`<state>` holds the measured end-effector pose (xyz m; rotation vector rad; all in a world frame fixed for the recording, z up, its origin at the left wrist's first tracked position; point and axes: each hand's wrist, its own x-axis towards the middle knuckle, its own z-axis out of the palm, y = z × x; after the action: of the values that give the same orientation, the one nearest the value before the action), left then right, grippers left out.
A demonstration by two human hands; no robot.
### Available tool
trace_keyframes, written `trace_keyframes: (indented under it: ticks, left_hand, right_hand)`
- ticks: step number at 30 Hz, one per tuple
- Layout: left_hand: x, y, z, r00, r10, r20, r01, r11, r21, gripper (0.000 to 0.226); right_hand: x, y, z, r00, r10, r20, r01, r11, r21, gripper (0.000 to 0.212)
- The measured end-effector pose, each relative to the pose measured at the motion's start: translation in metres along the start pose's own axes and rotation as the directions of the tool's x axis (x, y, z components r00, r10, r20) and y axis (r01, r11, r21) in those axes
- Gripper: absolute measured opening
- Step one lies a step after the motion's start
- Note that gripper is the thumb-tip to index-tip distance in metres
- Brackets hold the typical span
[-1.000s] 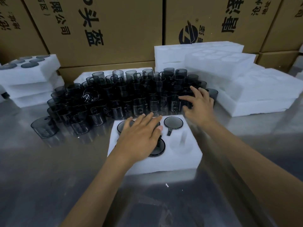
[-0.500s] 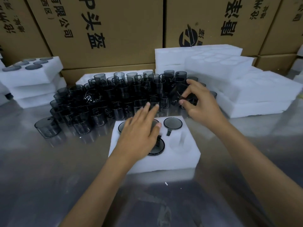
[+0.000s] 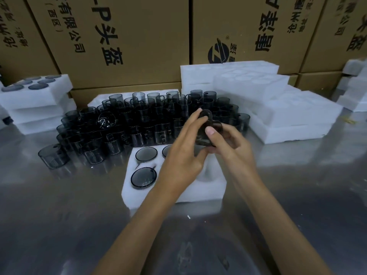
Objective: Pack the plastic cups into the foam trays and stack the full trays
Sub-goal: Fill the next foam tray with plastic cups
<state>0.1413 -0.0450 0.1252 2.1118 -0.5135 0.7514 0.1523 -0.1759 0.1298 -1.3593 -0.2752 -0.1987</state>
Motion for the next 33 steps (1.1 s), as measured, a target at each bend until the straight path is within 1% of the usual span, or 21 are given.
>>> trace_keyframes:
  ticks: [2, 3, 4, 6, 8, 11, 15, 17, 20, 24, 27, 29, 30, 32, 33]
  left_hand:
    - [0.002, 0.0, -0.007, 0.993, -0.116, 0.019, 0.117, 0.987, -0.114, 0.066]
    - [0.002, -0.001, -0.012, 0.985, -0.163, 0.051, 0.168, 0.974, -0.15, 0.066]
    - [0.002, -0.002, -0.018, 0.979, -0.185, 0.081, 0.196, 0.967, -0.16, 0.067]
    - [0.0, -0.003, -0.029, 0.977, -0.182, 0.114, 0.194, 0.975, -0.11, 0.067]
    - [-0.003, -0.001, -0.038, 0.973, -0.182, 0.142, 0.196, 0.976, -0.093, 0.065]
    - [-0.006, 0.002, -0.049, 0.942, -0.223, 0.252, 0.265, 0.953, -0.148, 0.066]
    - [-0.008, 0.004, -0.055, 0.877, -0.29, 0.383, 0.356, 0.928, -0.112, 0.062]
    - [-0.009, 0.004, -0.051, 0.842, -0.288, 0.457, 0.374, 0.921, -0.109, 0.058]
    - [-0.012, 0.0, -0.047, 0.801, -0.302, 0.517, 0.398, 0.913, -0.084, 0.054]
    - [-0.014, -0.005, -0.045, 0.779, -0.292, 0.555, 0.389, 0.919, -0.062, 0.053]
    - [-0.014, -0.005, -0.043, 0.778, -0.316, 0.544, 0.357, 0.934, 0.031, 0.062]
    - [-0.017, -0.007, -0.042, 0.794, -0.317, 0.519, 0.314, 0.944, 0.097, 0.071]
    - [-0.02, -0.009, -0.042, 0.808, -0.306, 0.503, 0.293, 0.95, 0.108, 0.073]
    - [-0.028, -0.01, -0.043, 0.845, -0.278, 0.457, 0.236, 0.961, 0.147, 0.072]
    - [-0.031, -0.011, -0.042, 0.868, -0.244, 0.432, 0.183, 0.967, 0.178, 0.068]
  right_hand:
    - [0.0, -0.003, -0.006, 0.999, -0.052, 0.003, 0.052, 0.995, -0.081, 0.012]
    - [0.001, -0.004, -0.01, 0.998, -0.057, -0.008, 0.057, 0.995, -0.087, 0.011]
    - [0.002, -0.007, -0.012, 0.999, -0.04, -0.021, 0.038, 0.998, -0.057, 0.016]
    - [0.005, -0.008, -0.016, 1.0, 0.021, -0.015, -0.021, 1.0, -0.02, 0.025]
    - [0.006, -0.007, -0.019, 0.999, 0.043, 0.03, -0.041, 0.997, -0.064, 0.028]
    - [0.005, -0.003, -0.019, 0.997, 0.029, 0.073, -0.021, 0.995, -0.1, 0.021]
    - [0.006, 0.0, -0.022, 0.995, -0.062, 0.081, 0.074, 0.985, -0.155, 0.011]
    - [0.006, 0.002, -0.024, 0.993, -0.068, 0.097, 0.088, 0.972, -0.217, 0.009]
    - [0.008, 0.006, -0.028, 0.992, -0.067, 0.109, 0.098, 0.945, -0.312, 0.003]
    - [0.005, 0.015, -0.035, 0.985, -0.038, 0.171, 0.111, 0.89, -0.442, 0.005]
    - [0.002, 0.022, -0.037, 0.984, -0.043, 0.172, 0.124, 0.86, -0.495, 0.006]
    - [-0.002, 0.024, -0.038, 0.983, -0.071, 0.172, 0.151, 0.844, -0.514, 0.005]
    - [-0.005, 0.025, -0.04, 0.98, -0.089, 0.181, 0.172, 0.837, -0.52, 0.009]
    - [-0.014, 0.027, -0.044, 0.963, -0.15, 0.222, 0.25, 0.803, -0.541, 0.021]
    - [-0.019, 0.027, -0.046, 0.948, -0.201, 0.246, 0.308, 0.768, -0.561, 0.028]
